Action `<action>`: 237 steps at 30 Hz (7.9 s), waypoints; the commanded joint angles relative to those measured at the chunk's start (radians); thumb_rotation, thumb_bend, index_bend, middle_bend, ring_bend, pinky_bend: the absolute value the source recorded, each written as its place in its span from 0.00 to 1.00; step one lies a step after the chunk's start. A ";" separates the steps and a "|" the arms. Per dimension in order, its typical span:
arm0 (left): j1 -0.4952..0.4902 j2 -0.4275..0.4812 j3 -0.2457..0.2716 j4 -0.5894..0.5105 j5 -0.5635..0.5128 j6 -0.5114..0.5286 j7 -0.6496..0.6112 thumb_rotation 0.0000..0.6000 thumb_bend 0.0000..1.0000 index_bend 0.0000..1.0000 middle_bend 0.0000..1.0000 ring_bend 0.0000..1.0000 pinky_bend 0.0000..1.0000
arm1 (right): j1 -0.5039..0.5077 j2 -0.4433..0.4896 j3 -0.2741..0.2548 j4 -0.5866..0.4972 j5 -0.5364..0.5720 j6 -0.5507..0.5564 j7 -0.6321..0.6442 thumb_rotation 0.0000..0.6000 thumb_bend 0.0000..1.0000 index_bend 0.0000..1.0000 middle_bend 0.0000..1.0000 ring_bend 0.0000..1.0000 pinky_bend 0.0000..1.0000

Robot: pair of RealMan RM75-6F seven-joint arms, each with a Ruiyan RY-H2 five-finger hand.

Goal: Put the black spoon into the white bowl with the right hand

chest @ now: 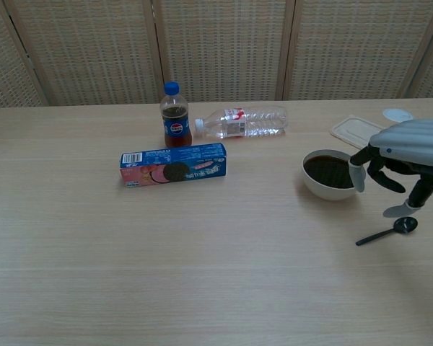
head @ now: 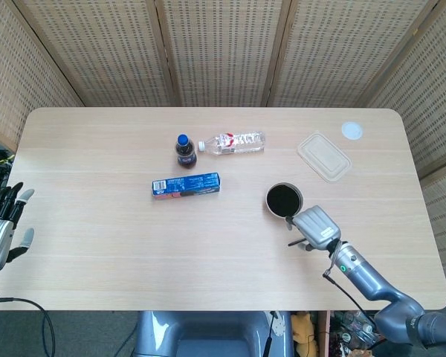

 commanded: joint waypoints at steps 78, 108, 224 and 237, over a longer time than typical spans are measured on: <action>0.001 -0.052 0.025 0.126 -0.016 -0.019 -0.105 1.00 0.46 0.08 0.00 0.00 0.00 | 0.058 -0.263 -0.093 0.278 0.049 -0.056 -0.311 1.00 0.47 0.56 0.84 0.90 1.00; 0.003 -0.056 0.029 0.136 -0.019 -0.023 -0.114 1.00 0.46 0.08 0.00 0.00 0.00 | 0.047 -0.273 -0.108 0.302 0.071 -0.068 -0.274 1.00 0.58 0.59 0.84 0.91 1.00; 0.039 -0.061 0.041 0.144 -0.057 -0.031 -0.100 1.00 0.46 0.08 0.00 0.00 0.00 | 0.425 -0.205 0.252 0.504 0.135 -0.772 0.797 1.00 0.68 0.67 0.85 0.91 1.00; 0.029 -0.055 0.036 0.129 -0.048 -0.035 -0.087 1.00 0.46 0.08 0.00 0.00 0.00 | 0.385 -0.169 0.277 0.487 0.171 -0.825 0.722 1.00 0.68 0.67 0.85 0.91 1.00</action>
